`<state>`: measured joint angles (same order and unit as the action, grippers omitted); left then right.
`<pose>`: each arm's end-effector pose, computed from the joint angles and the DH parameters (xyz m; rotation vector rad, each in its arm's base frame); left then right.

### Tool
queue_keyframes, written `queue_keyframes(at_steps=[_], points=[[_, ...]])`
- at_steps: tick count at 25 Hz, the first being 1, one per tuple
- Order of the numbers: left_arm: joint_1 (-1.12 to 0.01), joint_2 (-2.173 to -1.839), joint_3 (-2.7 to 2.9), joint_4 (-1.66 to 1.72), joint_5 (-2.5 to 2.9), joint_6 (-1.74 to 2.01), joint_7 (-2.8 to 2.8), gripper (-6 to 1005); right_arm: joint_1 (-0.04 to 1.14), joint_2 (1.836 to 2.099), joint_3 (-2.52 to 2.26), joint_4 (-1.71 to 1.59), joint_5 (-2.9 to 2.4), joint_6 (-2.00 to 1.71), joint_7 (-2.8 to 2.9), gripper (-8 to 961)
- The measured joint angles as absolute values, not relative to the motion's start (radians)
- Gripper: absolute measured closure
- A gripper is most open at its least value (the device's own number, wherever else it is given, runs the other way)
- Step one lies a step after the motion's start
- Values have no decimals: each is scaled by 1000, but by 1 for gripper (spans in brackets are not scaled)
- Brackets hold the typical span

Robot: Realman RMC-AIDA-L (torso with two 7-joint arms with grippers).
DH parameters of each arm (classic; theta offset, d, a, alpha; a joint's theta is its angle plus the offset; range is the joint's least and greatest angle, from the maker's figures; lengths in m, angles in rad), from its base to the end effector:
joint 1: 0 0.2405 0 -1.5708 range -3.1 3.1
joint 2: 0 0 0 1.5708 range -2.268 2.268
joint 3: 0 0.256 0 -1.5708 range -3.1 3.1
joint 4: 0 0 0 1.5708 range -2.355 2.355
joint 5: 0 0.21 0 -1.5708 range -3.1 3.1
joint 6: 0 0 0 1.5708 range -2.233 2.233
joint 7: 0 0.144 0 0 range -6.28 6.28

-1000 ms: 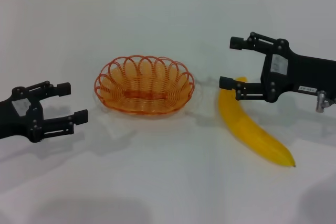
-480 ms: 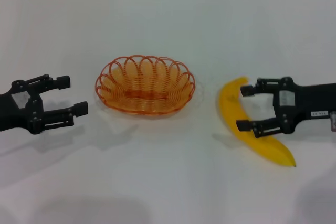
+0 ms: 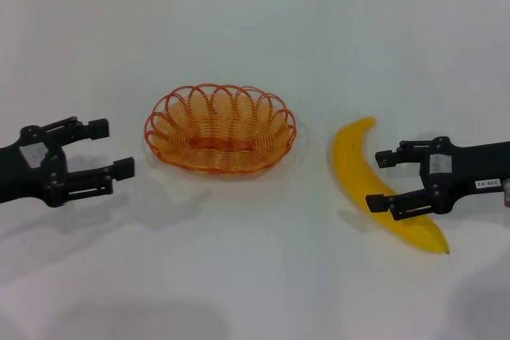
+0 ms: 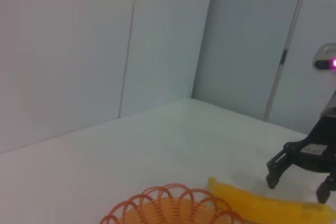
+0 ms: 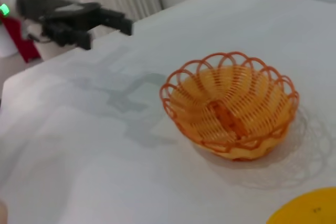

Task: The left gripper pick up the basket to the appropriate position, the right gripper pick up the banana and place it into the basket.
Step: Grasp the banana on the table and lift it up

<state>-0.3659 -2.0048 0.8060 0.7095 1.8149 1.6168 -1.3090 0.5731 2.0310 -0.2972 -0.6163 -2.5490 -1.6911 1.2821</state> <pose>-0.2941 0.2982 0.0337 -2.6702 -0.5534 -0.7277 0.3155 0.2996 0.0181 -2.8448 0.7203 0.3946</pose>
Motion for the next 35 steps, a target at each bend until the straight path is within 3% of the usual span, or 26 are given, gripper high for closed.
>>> queue_keyframes(at_steps=[6, 26, 35], points=[[-379, -1987, 794, 674, 1808, 1634, -1307, 139, 576, 2031, -300, -611, -2550, -1648, 1367, 45], [-389, -1992, 795, 673, 1805, 1635, -1308, 166, 582, 2032, -318, -533, -2601, -1508, 1368, 46], [-391, -1994, 795, 673, 1805, 1636, -1315, 225, 581, 2030, -313, -534, -2602, -1499, 1429, 223]])
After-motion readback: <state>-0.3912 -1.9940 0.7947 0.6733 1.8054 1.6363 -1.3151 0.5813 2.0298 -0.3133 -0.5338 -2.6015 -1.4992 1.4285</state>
